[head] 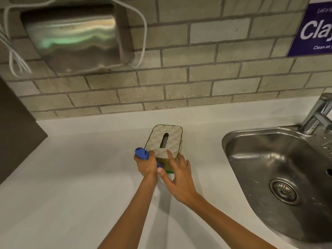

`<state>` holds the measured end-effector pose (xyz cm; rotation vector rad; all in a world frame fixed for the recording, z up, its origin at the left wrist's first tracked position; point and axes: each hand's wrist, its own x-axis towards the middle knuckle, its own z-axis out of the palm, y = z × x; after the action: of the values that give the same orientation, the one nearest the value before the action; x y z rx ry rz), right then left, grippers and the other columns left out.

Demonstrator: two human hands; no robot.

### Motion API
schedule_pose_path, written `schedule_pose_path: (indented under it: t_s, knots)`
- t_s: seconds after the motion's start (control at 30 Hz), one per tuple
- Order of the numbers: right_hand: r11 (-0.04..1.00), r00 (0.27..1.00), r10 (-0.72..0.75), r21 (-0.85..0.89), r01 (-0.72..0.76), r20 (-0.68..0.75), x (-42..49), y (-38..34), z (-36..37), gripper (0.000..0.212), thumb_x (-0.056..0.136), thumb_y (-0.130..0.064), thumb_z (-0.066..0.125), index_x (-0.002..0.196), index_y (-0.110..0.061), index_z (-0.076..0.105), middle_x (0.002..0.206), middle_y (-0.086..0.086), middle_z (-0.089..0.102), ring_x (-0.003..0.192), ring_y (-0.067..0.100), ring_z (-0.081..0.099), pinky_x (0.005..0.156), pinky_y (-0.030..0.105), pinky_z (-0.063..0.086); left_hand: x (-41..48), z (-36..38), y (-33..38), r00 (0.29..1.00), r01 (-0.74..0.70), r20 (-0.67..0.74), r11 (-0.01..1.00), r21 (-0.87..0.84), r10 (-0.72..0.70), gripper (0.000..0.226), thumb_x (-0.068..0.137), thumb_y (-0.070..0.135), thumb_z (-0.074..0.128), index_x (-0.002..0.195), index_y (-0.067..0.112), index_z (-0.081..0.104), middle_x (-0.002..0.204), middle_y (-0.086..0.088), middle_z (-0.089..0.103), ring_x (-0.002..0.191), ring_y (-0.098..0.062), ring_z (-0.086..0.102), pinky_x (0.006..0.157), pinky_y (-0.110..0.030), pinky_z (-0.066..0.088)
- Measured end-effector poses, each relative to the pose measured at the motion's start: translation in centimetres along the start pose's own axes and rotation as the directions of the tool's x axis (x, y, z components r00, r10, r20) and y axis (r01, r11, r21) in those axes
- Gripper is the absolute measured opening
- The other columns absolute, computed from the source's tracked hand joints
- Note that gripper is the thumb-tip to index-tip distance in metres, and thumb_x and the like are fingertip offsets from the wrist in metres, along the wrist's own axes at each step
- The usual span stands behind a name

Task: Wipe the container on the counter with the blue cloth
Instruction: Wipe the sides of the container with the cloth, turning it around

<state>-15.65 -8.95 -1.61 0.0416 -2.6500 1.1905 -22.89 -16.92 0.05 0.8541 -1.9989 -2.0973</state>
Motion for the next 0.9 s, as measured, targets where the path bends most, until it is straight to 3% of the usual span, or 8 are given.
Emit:
schedule_pose_path:
  t_s: [0.1, 0.2, 0.33, 0.43, 0.5, 0.6, 0.77, 0.9]
  knots:
    - [1.0, 0.999, 0.021, 0.014, -0.021, -0.038, -0.6, -0.3, 0.1, 0.103, 0.065, -0.085, -0.002, 0.15, -0.029, 0.013, 0.156, 0.002, 0.026, 0.147, 0.018, 0.013, 0.119, 0.034, 0.001, -0.7, 0.2, -0.7, 1.0, 0.031, -0.003, 0.997, -0.067, -0.031, 0.061, 0.08, 0.023, 0.069, 0.131, 0.008, 0.038, 0.119, -0.019, 0.06, 0.103, -0.035, 0.06, 0.091, -0.042, 0.052]
    - [0.999, 0.995, -0.015, 0.036, 0.019, -0.103, -1.3, -0.9, 0.2, 0.088, 0.077, -0.075, 0.013, 0.147, -0.024, 0.025, 0.145, 0.001, 0.046, 0.139, 0.015, 0.033, 0.115, 0.026, 0.009, -1.3, 0.3, -1.3, 0.996, 0.092, 0.014, 0.989, -0.119, -0.091, 0.073, 0.077, 0.022, 0.074, 0.135, 0.006, 0.034, 0.121, -0.02, 0.058, 0.1, -0.034, 0.061, 0.09, -0.043, 0.053]
    - [0.996, 0.973, -0.051, 0.061, 0.067, -0.226, -1.1, -1.0, -0.3, 0.063, 0.087, -0.056, 0.028, 0.134, -0.018, 0.047, 0.111, 0.001, 0.07, 0.102, 0.014, 0.064, 0.104, 0.03, 0.035, -0.9, 0.2, -1.4, 0.992, 0.121, 0.058, 0.986, -0.116, -0.115, 0.069, 0.076, 0.019, 0.075, 0.131, 0.001, 0.037, 0.122, -0.024, 0.058, 0.086, -0.026, 0.056, 0.085, -0.041, 0.053]
    - [0.994, 0.934, 0.038, 0.106, 0.0, -0.355, 0.9, 0.4, -2.3, 0.042, 0.093, -0.042, 0.041, 0.121, -0.013, 0.054, 0.087, 0.006, 0.074, 0.071, 0.023, 0.068, 0.075, 0.036, 0.053, 0.6, -0.2, -0.7, 0.987, 0.132, 0.099, 0.987, -0.095, -0.123, 0.066, 0.076, 0.017, 0.075, 0.13, 0.005, 0.04, 0.124, -0.017, 0.058, 0.095, -0.028, 0.057, 0.088, -0.037, 0.05]
    - [0.98, 0.898, 0.164, 0.169, -0.103, -0.408, 2.6, 2.1, -4.1, 0.036, 0.094, -0.038, 0.042, 0.117, -0.014, 0.054, 0.084, 0.002, 0.07, 0.075, 0.022, 0.067, 0.069, 0.032, 0.05, 1.7, -0.5, -0.2, 0.982, 0.119, 0.155, 0.991, -0.056, -0.109, 0.061, 0.077, 0.015, 0.074, 0.128, 0.005, 0.044, 0.126, -0.016, 0.058, 0.104, -0.031, 0.058, 0.095, -0.041, 0.05]
    - [0.937, 0.865, 0.32, 0.262, -0.229, -0.387, 4.7, 5.1, -6.1, 0.037, 0.094, -0.039, 0.042, 0.121, -0.017, 0.052, 0.1, 0.005, 0.067, 0.09, 0.022, 0.064, 0.076, 0.027, 0.042, 3.2, -0.9, 0.5, 0.968, 0.09, 0.236, 0.996, -0.002, -0.087, 0.055, 0.078, 0.012, 0.072, 0.127, 0.003, 0.048, 0.128, -0.018, 0.058, 0.111, -0.033, 0.058, 0.098, -0.044, 0.049]
    - [0.857, 0.909, 0.413, 0.358, -0.369, -0.052, 5.7, 8.8, -6.6, 0.056, 0.093, -0.049, 0.038, 0.144, -0.028, 0.03, 0.149, 0.006, 0.04, 0.135, 0.026, 0.04, 0.109, 0.039, 0.032, 4.3, -0.8, 1.4, 0.951, 0.048, 0.307, 0.999, 0.008, -0.048, 0.047, 0.085, 0.013, 0.065, 0.128, 0.006, 0.048, 0.13, -0.019, 0.057, 0.102, -0.027, 0.056, 0.099, -0.043, 0.047]
    - [0.826, 0.904, 0.393, 0.367, -0.427, 0.169, 5.7, 9.6, -6.1, 0.063, 0.092, -0.055, 0.034, 0.149, -0.034, 0.017, 0.157, -0.002, 0.025, 0.144, 0.022, 0.026, 0.114, 0.035, 0.022, 4.0, -1.6, 0.8, 0.946, 0.033, 0.322, 0.999, -0.042, -0.018, 0.041, 0.091, 0.024, 0.056, 0.13, 0.011, 0.048, 0.13, -0.015, 0.057, 0.106, -0.024, 0.055, 0.098, -0.038, 0.045]
